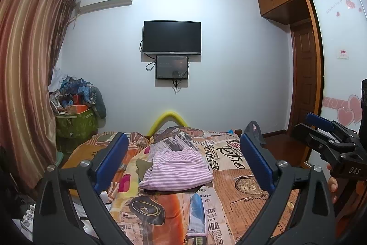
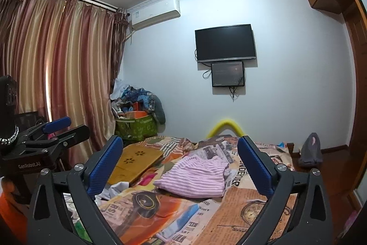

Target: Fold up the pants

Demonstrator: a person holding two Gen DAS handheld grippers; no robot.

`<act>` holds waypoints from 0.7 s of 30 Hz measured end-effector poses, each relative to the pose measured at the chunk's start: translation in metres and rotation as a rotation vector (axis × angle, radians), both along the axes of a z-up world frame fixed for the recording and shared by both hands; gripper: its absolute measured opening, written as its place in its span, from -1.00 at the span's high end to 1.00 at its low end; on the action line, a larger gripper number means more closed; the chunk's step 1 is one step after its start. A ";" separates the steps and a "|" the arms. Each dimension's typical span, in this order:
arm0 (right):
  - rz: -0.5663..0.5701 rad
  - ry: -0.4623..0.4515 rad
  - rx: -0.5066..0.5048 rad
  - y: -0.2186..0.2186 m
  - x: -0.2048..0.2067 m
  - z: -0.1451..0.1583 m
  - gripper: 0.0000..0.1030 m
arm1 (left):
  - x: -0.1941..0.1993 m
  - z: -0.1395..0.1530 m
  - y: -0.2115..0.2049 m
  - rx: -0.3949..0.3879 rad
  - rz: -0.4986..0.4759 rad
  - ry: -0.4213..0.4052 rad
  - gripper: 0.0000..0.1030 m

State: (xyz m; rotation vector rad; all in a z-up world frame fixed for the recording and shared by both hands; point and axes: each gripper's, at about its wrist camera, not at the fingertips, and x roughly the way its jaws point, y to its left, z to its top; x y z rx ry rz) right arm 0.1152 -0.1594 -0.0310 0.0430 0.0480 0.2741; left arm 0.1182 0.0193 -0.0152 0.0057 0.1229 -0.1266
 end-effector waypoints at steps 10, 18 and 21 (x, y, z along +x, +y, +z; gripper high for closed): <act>-0.005 0.004 -0.003 0.000 -0.003 -0.003 -0.95 | -0.001 -0.003 -0.002 -0.004 -0.001 0.005 -0.93; -0.005 0.008 -0.006 0.001 -0.006 -0.002 -0.95 | 0.002 -0.009 0.001 -0.008 -0.002 0.010 -0.93; -0.005 0.008 -0.004 0.001 -0.006 -0.002 -0.95 | 0.003 -0.010 0.003 -0.006 -0.003 0.013 -0.93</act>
